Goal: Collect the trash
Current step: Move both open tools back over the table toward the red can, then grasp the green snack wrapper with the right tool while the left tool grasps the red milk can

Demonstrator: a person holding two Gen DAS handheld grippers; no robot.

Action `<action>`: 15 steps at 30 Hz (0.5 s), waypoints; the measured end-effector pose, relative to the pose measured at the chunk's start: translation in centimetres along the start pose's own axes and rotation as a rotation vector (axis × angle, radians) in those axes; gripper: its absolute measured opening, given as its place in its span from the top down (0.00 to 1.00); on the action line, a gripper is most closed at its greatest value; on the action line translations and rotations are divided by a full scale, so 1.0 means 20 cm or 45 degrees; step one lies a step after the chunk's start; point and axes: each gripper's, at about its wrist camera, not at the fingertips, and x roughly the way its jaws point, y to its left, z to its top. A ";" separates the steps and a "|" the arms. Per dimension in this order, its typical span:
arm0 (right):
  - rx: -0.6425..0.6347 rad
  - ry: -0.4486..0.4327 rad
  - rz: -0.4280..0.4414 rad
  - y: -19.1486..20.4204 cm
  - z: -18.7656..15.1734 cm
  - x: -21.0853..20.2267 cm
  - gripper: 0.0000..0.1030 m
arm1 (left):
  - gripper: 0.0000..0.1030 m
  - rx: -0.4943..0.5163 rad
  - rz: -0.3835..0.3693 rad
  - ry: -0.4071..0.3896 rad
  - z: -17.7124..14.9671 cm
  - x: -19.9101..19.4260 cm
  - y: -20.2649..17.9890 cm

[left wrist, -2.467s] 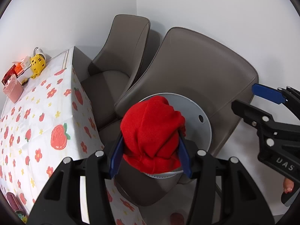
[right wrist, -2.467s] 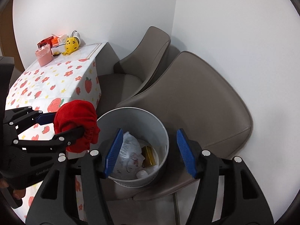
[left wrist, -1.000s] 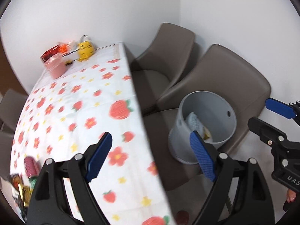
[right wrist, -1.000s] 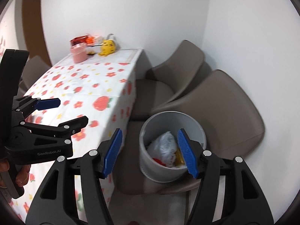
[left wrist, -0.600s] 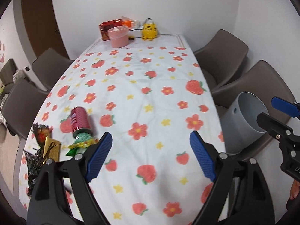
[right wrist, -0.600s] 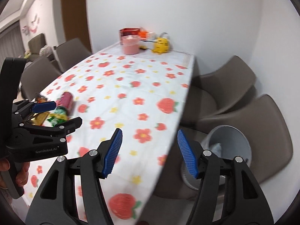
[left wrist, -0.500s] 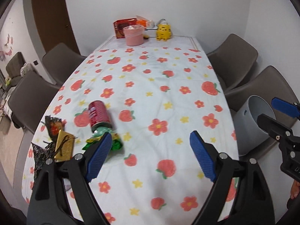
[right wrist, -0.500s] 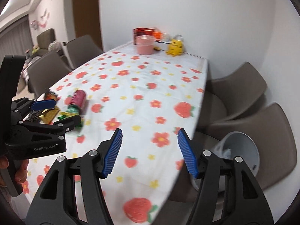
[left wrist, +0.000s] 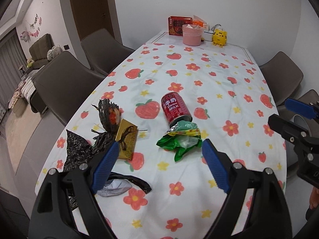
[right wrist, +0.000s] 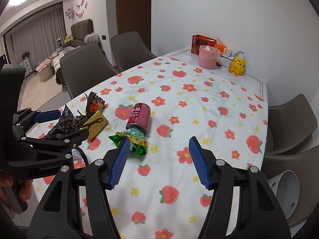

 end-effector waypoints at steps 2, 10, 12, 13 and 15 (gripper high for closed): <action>-0.009 0.017 0.015 0.04 0.00 0.06 0.42 | 0.18 -0.007 0.003 0.001 -0.01 0.02 0.04; -0.015 0.083 0.057 0.14 -0.03 0.33 0.42 | 0.18 -0.044 -0.013 0.062 -0.08 0.22 0.15; -0.018 0.102 0.061 0.15 -0.04 0.40 0.42 | 0.18 -0.046 -0.018 0.076 -0.10 0.28 0.16; -0.019 0.110 0.064 0.16 -0.05 0.45 0.42 | 0.18 -0.041 -0.005 0.085 -0.11 0.31 0.16; -0.014 0.126 0.062 0.16 -0.06 0.52 0.42 | 0.18 -0.033 -0.006 0.094 -0.12 0.36 0.18</action>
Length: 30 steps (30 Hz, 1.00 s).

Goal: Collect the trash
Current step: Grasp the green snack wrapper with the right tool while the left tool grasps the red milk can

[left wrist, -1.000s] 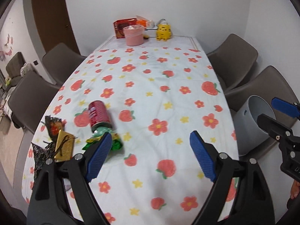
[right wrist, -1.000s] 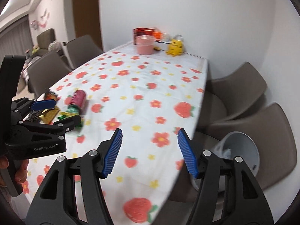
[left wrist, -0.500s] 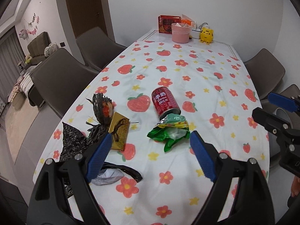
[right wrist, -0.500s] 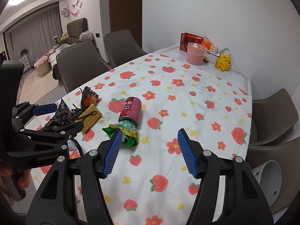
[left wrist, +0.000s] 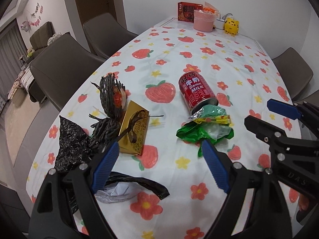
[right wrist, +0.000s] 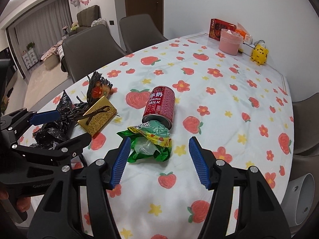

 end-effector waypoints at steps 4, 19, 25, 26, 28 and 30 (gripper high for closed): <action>0.007 0.036 0.003 -0.01 -0.01 0.15 0.42 | 0.18 0.013 0.004 0.012 -0.01 0.10 0.01; -0.066 0.110 0.023 0.05 -0.04 0.37 0.62 | 0.18 0.022 0.023 0.072 -0.06 0.30 0.06; -0.065 0.102 0.039 0.05 -0.05 0.36 0.71 | 0.18 0.024 0.019 0.071 -0.06 0.28 0.05; -0.063 0.098 0.040 0.05 -0.05 0.35 0.72 | 0.18 0.025 0.019 0.068 -0.06 0.28 0.05; -0.058 0.088 0.039 0.04 -0.04 0.33 0.73 | 0.18 0.026 0.016 0.066 -0.05 0.27 0.03; -0.050 0.076 0.039 0.02 -0.03 0.31 0.73 | 0.18 0.026 0.013 0.062 -0.04 0.25 0.02</action>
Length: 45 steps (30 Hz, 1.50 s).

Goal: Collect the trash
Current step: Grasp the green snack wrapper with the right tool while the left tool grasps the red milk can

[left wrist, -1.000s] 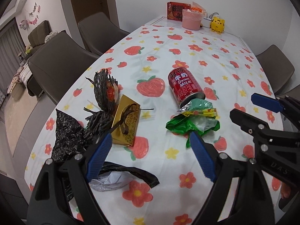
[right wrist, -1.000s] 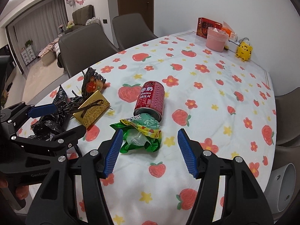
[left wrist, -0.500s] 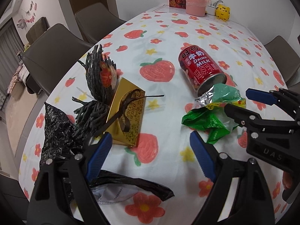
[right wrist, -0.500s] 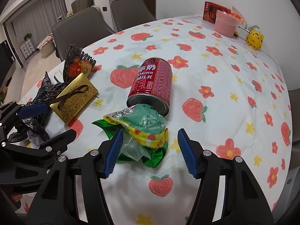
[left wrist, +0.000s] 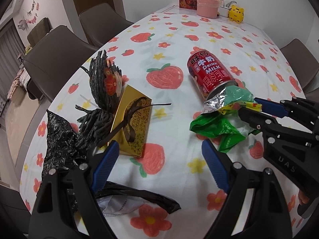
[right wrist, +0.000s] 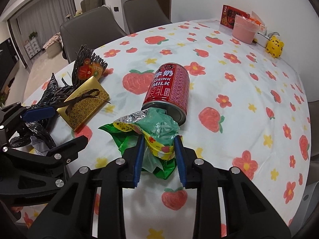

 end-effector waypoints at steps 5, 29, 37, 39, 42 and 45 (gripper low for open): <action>0.018 -0.025 -0.012 -0.08 0.02 -0.07 0.73 | 0.18 -0.002 -0.015 -0.008 0.03 -0.02 -0.07; 0.118 -0.055 -0.083 -0.75 0.05 -0.11 0.73 | 0.18 -0.007 -0.045 -0.022 0.36 0.19 -0.57; 0.124 -0.048 -0.064 -0.80 0.10 -0.01 0.73 | 0.18 -0.019 -0.013 -0.017 0.45 0.30 -0.56; 0.121 -0.044 -0.061 -0.80 0.11 0.02 0.73 | 0.18 -0.026 -0.005 -0.012 0.46 0.32 -0.55; 0.120 -0.036 -0.050 -0.79 0.12 0.06 0.73 | 0.18 -0.043 0.006 0.003 0.47 0.36 -0.52; 0.118 -0.027 -0.039 -0.77 0.13 0.09 0.73 | 0.18 -0.054 0.010 0.034 0.46 0.41 -0.49</action>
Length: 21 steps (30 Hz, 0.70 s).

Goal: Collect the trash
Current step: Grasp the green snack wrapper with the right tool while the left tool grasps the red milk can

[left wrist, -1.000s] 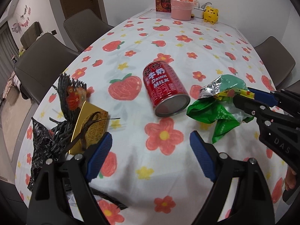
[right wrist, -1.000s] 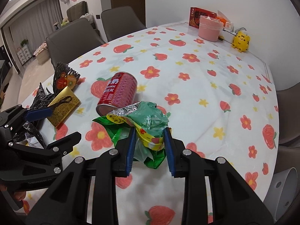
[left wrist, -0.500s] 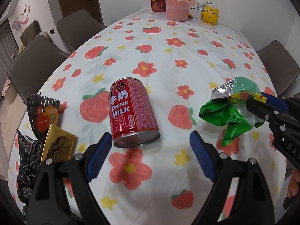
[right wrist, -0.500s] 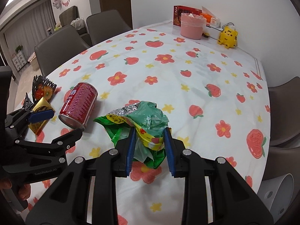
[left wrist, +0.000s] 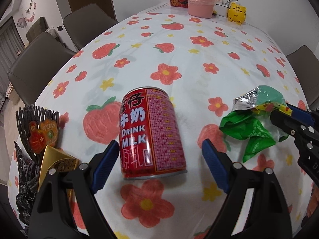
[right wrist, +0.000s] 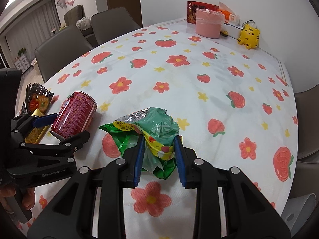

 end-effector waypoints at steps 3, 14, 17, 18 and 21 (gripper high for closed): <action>-0.003 0.010 0.011 0.02 0.00 0.03 0.73 | 0.18 -0.026 0.001 0.036 -0.01 0.05 0.03; -0.019 0.022 0.022 0.07 0.01 0.05 0.73 | 0.35 -0.045 -0.019 0.035 -0.05 0.04 0.07; -0.016 0.022 0.024 0.09 0.00 0.04 0.73 | 0.35 -0.047 -0.021 0.037 -0.07 0.02 0.07; -0.015 0.021 0.024 0.09 0.00 0.03 0.73 | 0.35 -0.046 -0.021 0.036 -0.08 0.01 0.07; -0.015 0.017 0.022 0.11 -0.01 0.00 0.73 | 0.35 -0.047 -0.027 0.028 -0.09 -0.03 0.08</action>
